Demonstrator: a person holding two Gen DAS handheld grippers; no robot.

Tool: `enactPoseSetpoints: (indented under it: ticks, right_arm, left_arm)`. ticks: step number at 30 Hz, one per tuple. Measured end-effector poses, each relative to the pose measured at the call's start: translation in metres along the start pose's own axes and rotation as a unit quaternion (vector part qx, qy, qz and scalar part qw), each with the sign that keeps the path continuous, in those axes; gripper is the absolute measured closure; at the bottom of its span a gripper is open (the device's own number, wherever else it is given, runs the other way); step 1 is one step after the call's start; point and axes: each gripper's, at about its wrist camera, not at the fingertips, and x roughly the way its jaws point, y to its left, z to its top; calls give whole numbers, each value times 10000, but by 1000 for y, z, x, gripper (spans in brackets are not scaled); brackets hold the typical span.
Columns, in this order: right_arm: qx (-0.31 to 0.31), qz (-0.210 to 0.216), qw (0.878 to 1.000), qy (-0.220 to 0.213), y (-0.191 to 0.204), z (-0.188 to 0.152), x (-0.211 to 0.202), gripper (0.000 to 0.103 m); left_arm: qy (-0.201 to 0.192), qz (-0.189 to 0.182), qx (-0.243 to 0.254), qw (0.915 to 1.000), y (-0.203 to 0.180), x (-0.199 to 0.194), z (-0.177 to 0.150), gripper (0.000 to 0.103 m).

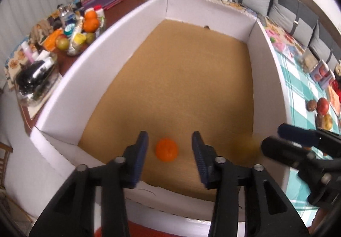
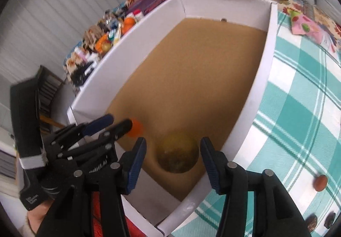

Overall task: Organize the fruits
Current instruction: 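Carry both fruits into the white box and open both tools to release, then return both tools over the plaid cloth toward the remaining fruits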

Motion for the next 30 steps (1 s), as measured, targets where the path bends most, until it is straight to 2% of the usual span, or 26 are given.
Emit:
enactPoseSetpoints:
  ticks: [5, 7, 9, 11, 13, 16, 19, 20, 22, 25, 28, 30]
  right_arm:
    - [73, -45, 9985, -546, -10, 3, -39, 44]
    - [41, -115, 9966, -816, -15, 1, -66, 44]
    - [25, -222, 9941, -1060, -25, -7, -94, 41]
    - [22, -397, 9915, -1241, -41, -24, -117, 36]
    - [44, -645, 9885, -1369, -60, -48, -138, 27]
    - [206, -1209, 9818, -1453, -97, -104, -152, 22]
    - [548, -1799, 9726, -1364, -143, -169, -160, 22]
    - [663, -2097, 9663, -1341, -159, -194, -162, 22]
    - [899, -2569, 9541, -1249, -187, -235, -167, 22]
    - [1351, -3008, 9362, -1214, -222, -285, -176, 22]
    - [1711, -3272, 9207, -1268, -244, -318, -178, 22]
    - [1914, -3288, 9161, -1262, -259, -328, -180, 22]
  left_arm:
    - [-412, 27, -50, 9991, -7, -23, 8, 51]
    - [-635, -38, 66, 9980, -19, -32, 7, 44]
    - [-850, -214, 215, 9959, -38, -39, 4, 37]
    - [-890, -572, 390, 9936, -59, -38, -1, 33]
    - [-958, -745, 663, 9904, -79, -34, -4, 26]
    - [-1100, -668, 1217, 9842, -109, -21, -9, 20]
    - [-603, -371, 1544, 9855, -131, 3, -14, 21]
    - [-630, -214, 1629, 9844, -134, 3, -16, 21]
    - [-760, -144, 1642, 9834, -136, -4, -18, 20]
    - [-681, -125, 1486, 9865, -129, -5, -25, 18]
    - [-696, -95, 1508, 9861, -128, -7, -33, 18]
    - [-693, 45, 1625, 9843, -132, -8, -35, 19]
